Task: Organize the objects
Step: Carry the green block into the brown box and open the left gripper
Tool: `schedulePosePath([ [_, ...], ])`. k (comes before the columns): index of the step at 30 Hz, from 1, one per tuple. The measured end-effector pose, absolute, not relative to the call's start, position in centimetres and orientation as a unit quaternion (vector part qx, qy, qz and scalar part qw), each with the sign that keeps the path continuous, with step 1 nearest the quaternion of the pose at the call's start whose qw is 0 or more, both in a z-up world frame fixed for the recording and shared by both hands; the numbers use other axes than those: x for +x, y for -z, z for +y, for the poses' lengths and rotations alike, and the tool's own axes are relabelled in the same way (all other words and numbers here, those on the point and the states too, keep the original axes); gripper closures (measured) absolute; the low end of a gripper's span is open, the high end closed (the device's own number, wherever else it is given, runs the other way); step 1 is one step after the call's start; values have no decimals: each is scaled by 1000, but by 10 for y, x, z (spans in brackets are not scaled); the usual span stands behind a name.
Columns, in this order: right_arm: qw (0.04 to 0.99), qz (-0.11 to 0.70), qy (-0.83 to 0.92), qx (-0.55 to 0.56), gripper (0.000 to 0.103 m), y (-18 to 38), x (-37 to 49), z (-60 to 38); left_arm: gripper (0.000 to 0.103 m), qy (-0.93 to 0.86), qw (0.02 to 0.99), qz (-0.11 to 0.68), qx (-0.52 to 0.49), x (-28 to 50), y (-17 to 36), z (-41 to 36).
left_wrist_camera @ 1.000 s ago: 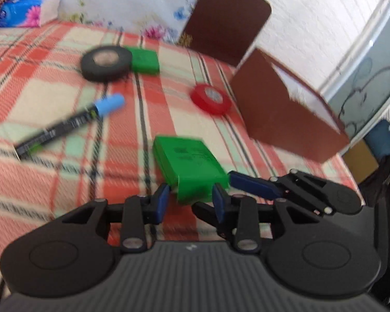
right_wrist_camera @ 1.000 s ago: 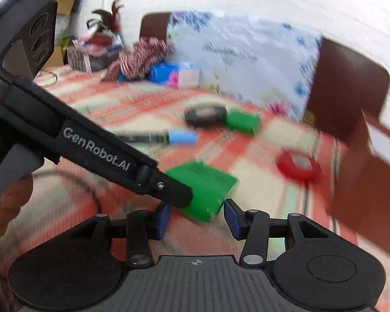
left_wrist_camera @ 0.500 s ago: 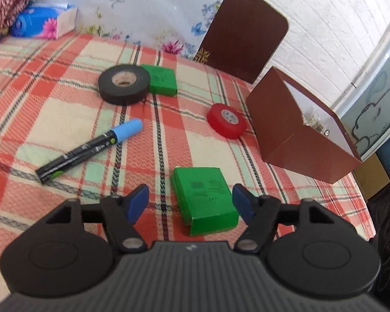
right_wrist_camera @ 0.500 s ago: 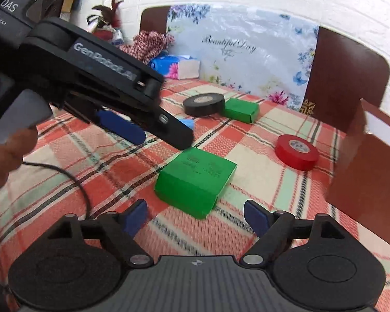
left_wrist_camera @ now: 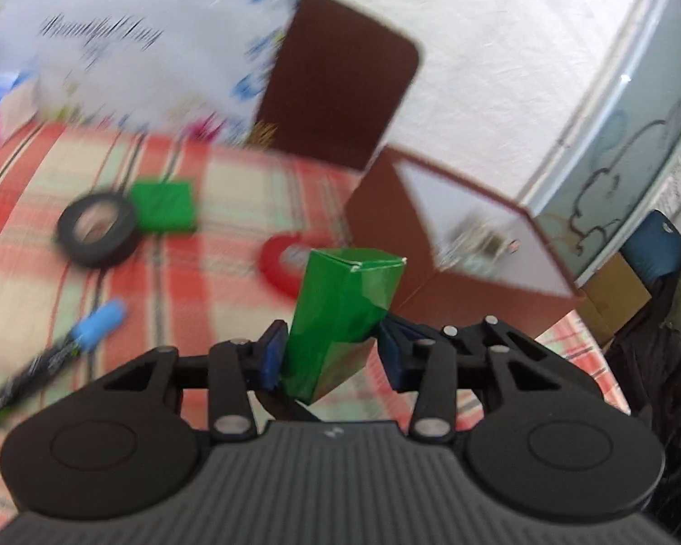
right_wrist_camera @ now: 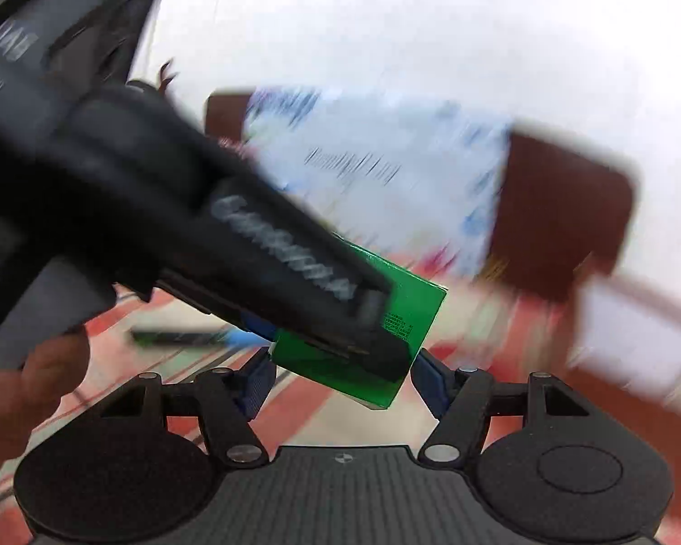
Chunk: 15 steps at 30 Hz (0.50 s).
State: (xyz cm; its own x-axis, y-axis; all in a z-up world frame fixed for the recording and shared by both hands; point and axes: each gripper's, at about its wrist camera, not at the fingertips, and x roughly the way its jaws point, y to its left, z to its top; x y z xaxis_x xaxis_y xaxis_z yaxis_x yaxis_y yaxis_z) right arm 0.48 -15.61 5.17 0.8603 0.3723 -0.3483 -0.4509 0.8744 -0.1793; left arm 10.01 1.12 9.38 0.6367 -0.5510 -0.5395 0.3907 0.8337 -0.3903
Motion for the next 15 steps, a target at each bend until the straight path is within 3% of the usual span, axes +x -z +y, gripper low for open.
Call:
schedulePosePath([
  [8, 983, 94, -108, -116, 37, -82, 34, -240, 53, 337, 896, 284, -52, 143, -139, -99],
  [11, 986, 101, -73, -113, 18, -77, 63, -264, 39, 325, 905, 272, -19, 167, -138, -140],
  [12, 985, 115, -61, -114, 13, -73, 75, -272, 38, 310, 912, 268, -7, 173, -136, -148],
  [15, 986, 143, -42, -79, 18, -62, 86, -295, 39, 289, 914, 286, -14, 184, -128, -150],
])
